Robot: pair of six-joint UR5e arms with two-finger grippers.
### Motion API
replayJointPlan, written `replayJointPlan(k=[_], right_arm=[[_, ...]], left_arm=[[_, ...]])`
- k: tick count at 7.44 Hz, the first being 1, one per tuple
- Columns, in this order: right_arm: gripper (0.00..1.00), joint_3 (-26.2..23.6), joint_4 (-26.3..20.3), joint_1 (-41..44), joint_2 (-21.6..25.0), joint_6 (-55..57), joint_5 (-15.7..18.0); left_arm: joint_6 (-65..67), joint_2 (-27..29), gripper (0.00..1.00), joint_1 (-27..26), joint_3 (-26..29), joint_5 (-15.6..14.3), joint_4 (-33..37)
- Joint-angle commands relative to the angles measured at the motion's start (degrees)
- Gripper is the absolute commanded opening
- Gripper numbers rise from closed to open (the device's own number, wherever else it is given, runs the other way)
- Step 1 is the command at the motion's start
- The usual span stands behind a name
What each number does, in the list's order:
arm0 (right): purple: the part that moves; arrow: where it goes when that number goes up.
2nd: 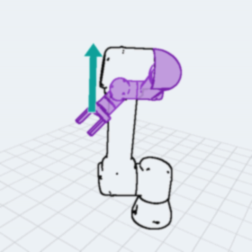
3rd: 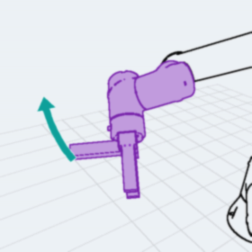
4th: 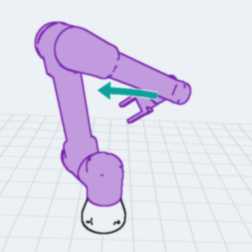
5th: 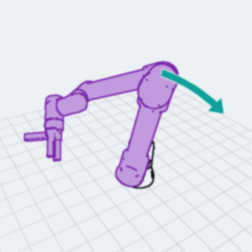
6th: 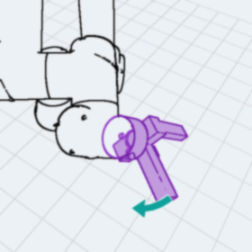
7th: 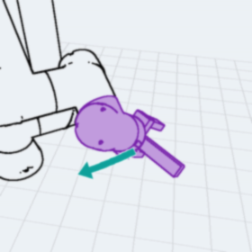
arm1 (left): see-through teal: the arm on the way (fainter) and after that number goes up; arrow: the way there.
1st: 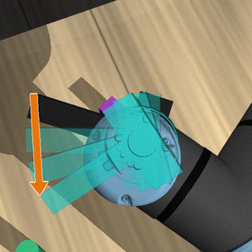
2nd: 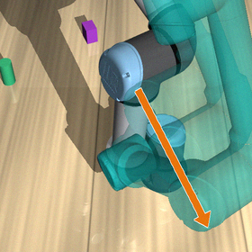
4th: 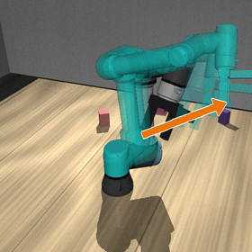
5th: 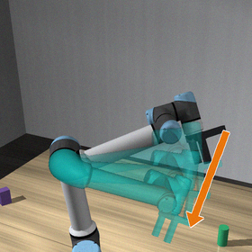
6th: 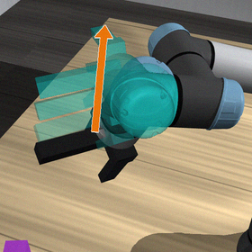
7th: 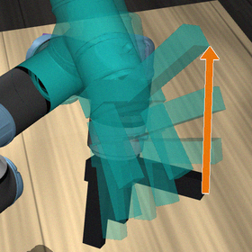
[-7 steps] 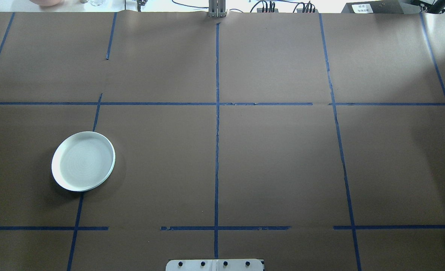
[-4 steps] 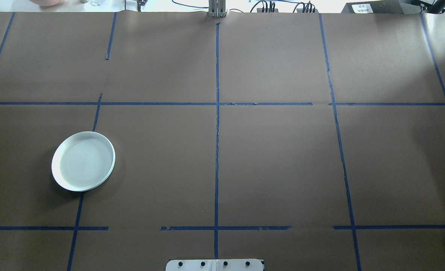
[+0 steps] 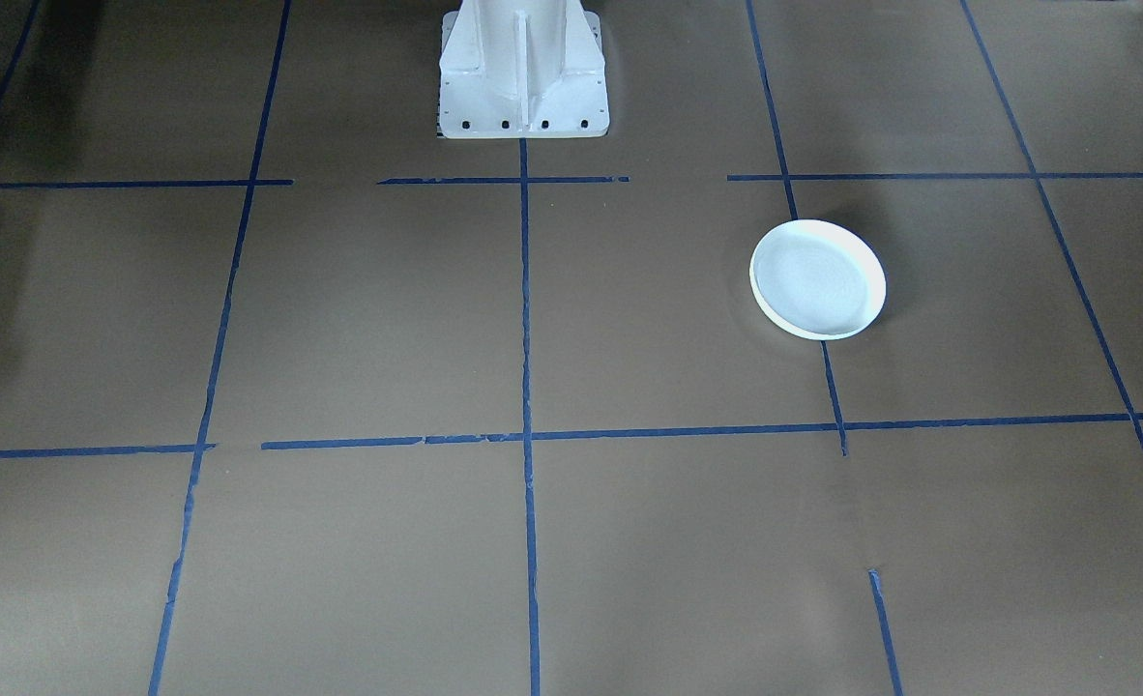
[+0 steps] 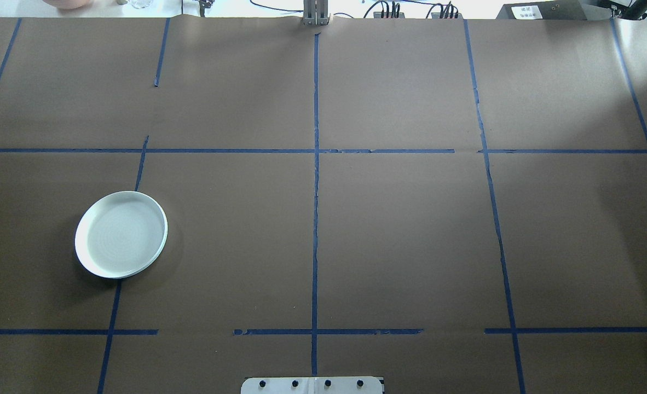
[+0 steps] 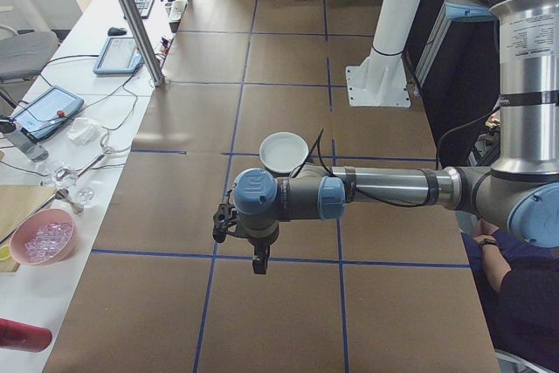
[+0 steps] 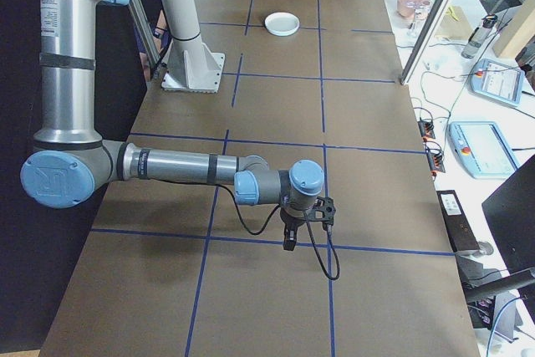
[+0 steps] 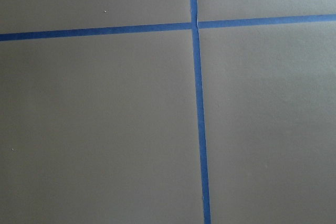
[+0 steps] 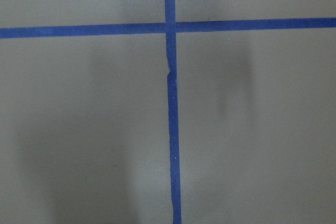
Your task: Stack plate in center
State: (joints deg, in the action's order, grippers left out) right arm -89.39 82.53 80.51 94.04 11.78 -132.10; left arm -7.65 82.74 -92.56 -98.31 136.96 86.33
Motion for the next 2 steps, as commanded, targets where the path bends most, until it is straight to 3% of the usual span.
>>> replayJointPlan(k=[1, 2], right_arm=[[1.0, 0.0, 0.0, 0.0, 0.0, 0.0, 0.0], [1.0, 0.0, 0.0, 0.0, 0.0, 0.0, 0.0]], left_arm=[[0.0, 0.06, 1.0, -0.17, -0.04, -0.03, 0.06], [0.0, 0.14, 1.0, -0.17, 0.04, -0.03, 0.15]])
